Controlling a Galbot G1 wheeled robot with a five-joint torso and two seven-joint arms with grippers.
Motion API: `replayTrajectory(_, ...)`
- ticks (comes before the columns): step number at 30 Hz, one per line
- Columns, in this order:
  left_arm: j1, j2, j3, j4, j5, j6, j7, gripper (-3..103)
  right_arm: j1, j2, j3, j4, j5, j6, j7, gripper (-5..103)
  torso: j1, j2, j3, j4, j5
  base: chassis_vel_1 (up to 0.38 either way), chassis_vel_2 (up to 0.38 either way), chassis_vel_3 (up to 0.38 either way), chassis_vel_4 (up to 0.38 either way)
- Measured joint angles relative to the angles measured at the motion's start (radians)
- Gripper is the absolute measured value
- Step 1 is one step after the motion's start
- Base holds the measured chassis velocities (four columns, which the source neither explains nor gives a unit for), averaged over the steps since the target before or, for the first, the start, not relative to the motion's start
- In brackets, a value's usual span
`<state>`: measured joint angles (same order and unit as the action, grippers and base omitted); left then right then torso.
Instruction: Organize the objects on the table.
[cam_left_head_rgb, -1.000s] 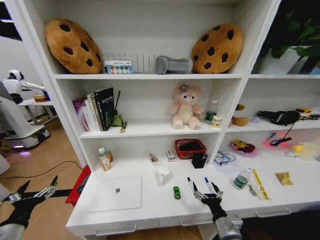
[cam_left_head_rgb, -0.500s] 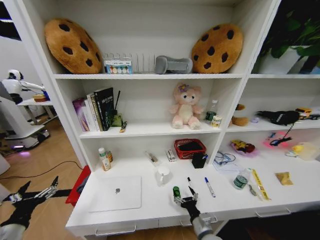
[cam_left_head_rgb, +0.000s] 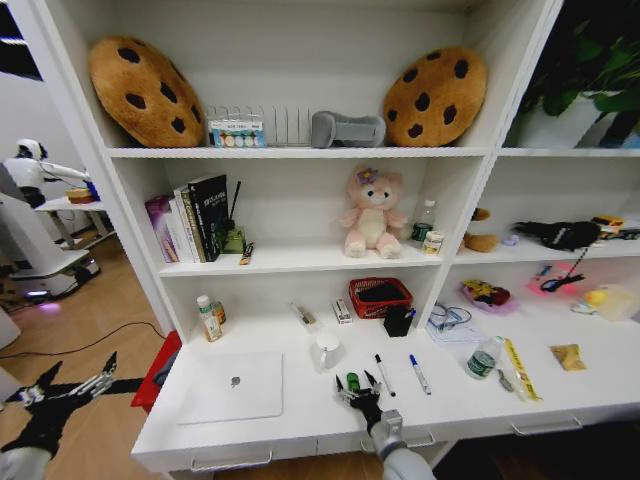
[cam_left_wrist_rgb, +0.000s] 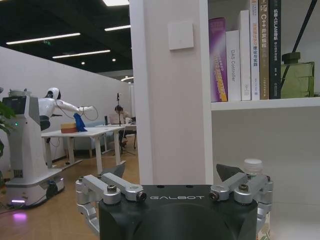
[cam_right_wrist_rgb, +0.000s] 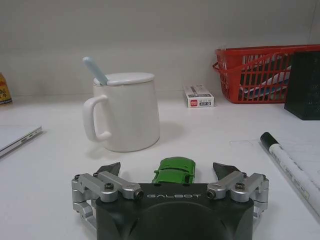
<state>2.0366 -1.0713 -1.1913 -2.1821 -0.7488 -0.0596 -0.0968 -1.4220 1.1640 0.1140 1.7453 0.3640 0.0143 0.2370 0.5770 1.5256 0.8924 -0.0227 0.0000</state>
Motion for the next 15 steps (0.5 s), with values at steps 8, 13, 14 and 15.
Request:
replayTrajectory(8, 0.000, 0.001, 0.000, 0.000, 0.000, 0.000, 0.000, 100, -0.013, -0.005, 0.006, 0.013, -0.006, -0.005, 0.001, 88, 0.000, 0.000, 0.000, 0.0000, 0.0000, 0.000, 0.000, 0.000, 0.000)
replayTrajectory(13, 0.000, 0.001, 0.000, 0.000, 0.000, 0.000, 0.000, 100, -0.039, 0.005, 0.027, 0.031, -0.013, 0.001, 0.001, 65, 0.000, 0.000, 0.000, -0.0001, 0.0000, 0.000, 0.000, 0.000, 0.000)
replayTrajectory(14, 0.000, 0.001, 0.000, 0.000, 0.000, 0.000, 0.000, 100, -0.039, 0.005, 0.027, 0.031, -0.013, 0.001, 0.001, 65, 0.000, 0.000, 0.000, -0.0001, 0.0000, 0.000, 0.000, 0.000, 0.000)
replayTrajectory(15, 0.000, 0.001, 0.000, 0.000, 0.000, 0.000, 0.000, 100, -0.046, 0.010, 0.033, 0.037, -0.014, 0.003, 0.001, 60, 0.000, 0.000, 0.000, -0.0001, 0.0001, 0.000, 0.000, 0.000, 0.000)
